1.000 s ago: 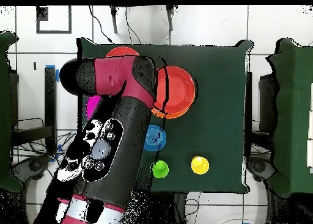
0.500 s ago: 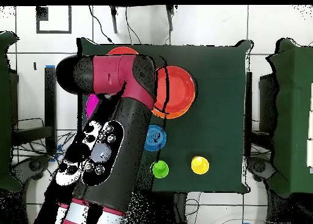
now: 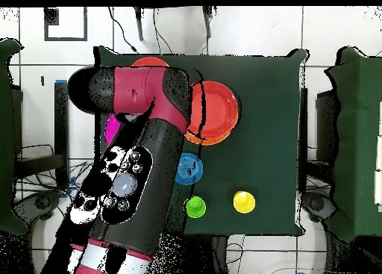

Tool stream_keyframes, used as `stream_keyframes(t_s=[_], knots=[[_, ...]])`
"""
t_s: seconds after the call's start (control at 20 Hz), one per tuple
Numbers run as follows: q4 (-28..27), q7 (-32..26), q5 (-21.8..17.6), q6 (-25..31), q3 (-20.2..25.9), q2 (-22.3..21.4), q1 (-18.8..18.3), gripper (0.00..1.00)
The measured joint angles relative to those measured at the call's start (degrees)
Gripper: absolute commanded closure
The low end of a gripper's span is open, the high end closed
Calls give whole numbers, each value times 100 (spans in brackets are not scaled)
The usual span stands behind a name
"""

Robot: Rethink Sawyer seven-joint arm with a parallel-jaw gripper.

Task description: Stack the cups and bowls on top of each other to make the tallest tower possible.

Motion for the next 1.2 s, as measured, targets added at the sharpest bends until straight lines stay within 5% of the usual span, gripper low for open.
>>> stream_keyframes(t_s=[1.2], knots=[[0, 374, 213, 0, 0, 61, 208, 0]])
